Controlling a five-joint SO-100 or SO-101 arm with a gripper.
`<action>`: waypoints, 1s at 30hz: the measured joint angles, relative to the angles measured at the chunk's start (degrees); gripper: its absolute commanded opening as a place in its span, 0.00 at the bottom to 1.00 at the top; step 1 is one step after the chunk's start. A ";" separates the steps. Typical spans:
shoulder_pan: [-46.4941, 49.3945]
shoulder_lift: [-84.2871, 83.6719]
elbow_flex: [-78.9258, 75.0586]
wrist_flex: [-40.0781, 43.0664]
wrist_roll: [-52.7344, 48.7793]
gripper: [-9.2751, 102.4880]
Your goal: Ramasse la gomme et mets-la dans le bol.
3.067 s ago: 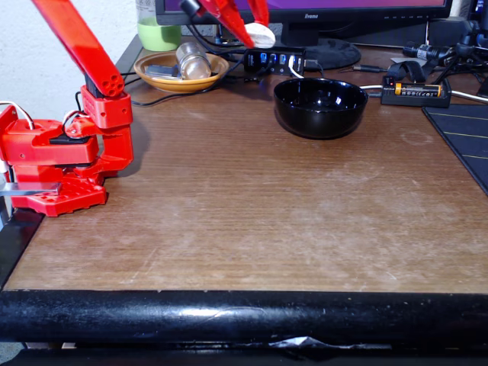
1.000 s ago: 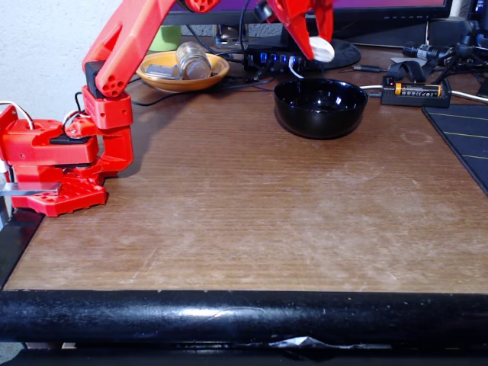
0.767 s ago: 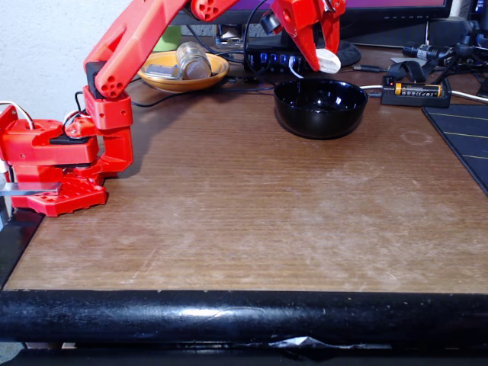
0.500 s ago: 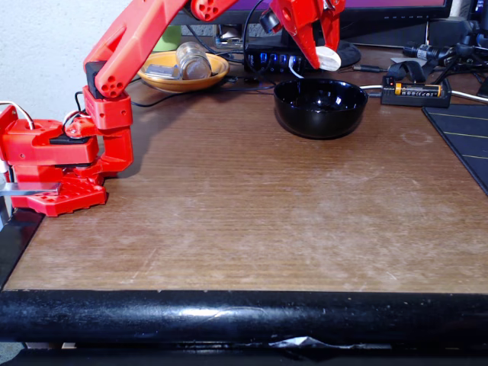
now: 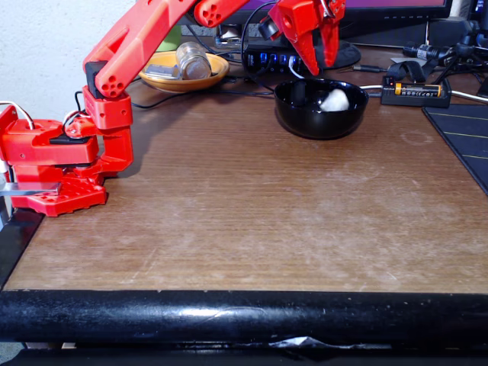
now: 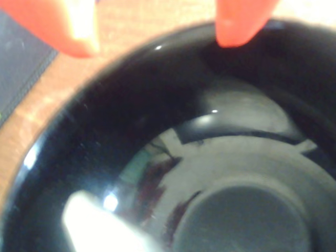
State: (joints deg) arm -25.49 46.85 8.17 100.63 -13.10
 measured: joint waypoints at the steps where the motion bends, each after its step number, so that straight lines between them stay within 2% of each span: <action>1: 0.00 0.00 0.00 0.00 0.09 0.03; 9: 0.26 0.26 1.05 0.00 0.09 0.03; 14: 2.90 7.29 9.49 0.00 1.49 0.03; 18: 7.65 19.60 20.83 0.09 2.20 0.03; 24: 20.48 40.43 39.29 -0.35 -0.26 0.03; 30: 30.06 66.27 68.99 -10.72 -5.80 0.03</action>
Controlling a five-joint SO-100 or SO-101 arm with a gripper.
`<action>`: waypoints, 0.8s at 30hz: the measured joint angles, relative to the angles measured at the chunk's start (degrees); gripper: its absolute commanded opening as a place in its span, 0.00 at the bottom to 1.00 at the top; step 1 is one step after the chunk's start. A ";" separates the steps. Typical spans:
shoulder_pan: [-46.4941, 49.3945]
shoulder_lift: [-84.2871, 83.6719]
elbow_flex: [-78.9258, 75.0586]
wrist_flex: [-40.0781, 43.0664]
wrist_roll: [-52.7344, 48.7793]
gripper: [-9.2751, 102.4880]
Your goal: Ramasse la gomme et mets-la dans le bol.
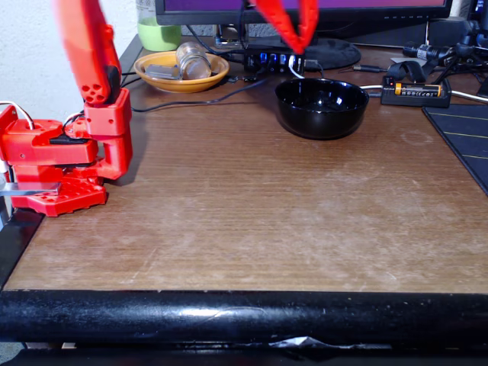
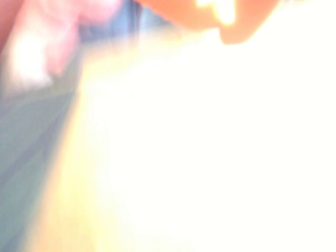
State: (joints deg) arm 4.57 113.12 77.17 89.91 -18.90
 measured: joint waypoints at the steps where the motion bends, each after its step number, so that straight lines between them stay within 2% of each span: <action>1: 1.32 3.96 5.01 -1.67 -0.70 0.03; 7: 7.29 24.87 28.39 -8.61 -2.46 0.03; 16: 8.17 50.10 45.53 -13.54 2.72 0.03; 24: 4.48 70.49 59.50 -14.68 5.54 0.03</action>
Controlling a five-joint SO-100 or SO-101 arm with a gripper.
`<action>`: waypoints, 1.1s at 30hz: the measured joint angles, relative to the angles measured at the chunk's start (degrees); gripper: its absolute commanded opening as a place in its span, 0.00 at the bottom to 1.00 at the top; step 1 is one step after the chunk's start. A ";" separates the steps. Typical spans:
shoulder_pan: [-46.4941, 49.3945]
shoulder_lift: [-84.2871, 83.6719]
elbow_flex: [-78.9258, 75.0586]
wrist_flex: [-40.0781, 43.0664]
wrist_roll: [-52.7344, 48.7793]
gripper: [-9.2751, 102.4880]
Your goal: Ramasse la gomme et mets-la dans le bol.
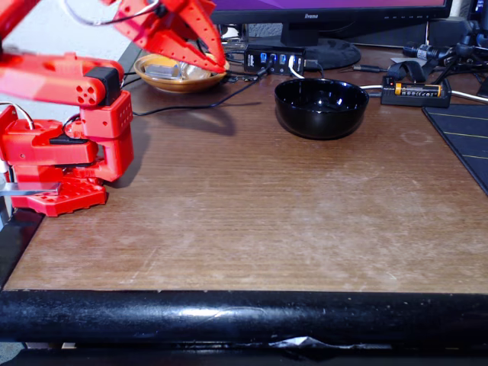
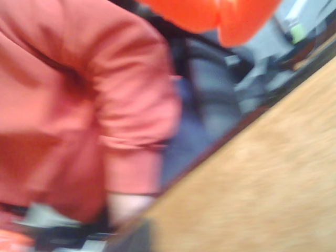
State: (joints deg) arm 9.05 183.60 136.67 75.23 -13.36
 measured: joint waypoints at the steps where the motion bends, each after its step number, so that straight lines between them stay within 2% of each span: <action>1: -0.35 2.55 1.23 0.00 0.00 0.03; 19: -2.29 7.03 15.91 6.50 0.97 0.03; 26: -2.29 7.03 24.70 5.45 3.69 0.03; 33: -2.29 7.65 32.78 -1.05 2.11 0.03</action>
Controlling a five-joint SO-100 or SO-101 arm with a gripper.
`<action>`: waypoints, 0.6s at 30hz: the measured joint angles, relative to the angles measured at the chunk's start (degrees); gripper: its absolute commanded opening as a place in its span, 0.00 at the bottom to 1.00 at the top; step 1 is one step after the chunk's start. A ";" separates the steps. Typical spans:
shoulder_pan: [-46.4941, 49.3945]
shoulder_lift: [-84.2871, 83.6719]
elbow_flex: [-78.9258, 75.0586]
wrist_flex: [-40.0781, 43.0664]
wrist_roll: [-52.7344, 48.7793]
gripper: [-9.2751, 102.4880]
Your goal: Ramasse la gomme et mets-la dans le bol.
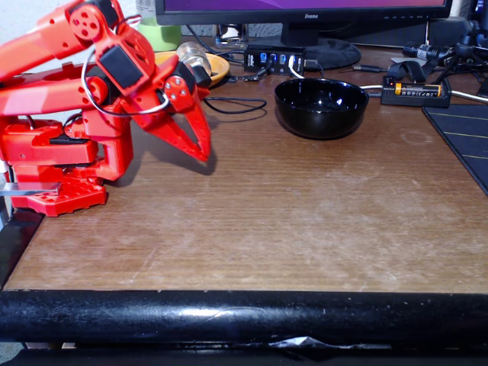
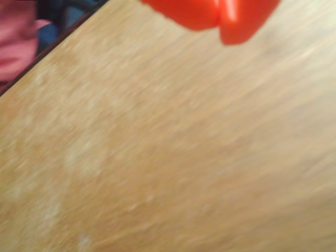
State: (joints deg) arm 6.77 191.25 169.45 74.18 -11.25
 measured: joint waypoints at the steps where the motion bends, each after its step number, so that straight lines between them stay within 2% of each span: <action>1: 0.00 0.00 2.11 -0.97 0.00 0.03; 4: -0.35 0.00 6.50 -3.16 1.41 0.03; 18: -1.41 -0.35 6.68 -3.87 5.63 0.03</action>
State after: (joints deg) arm 5.36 190.90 176.13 70.31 -5.62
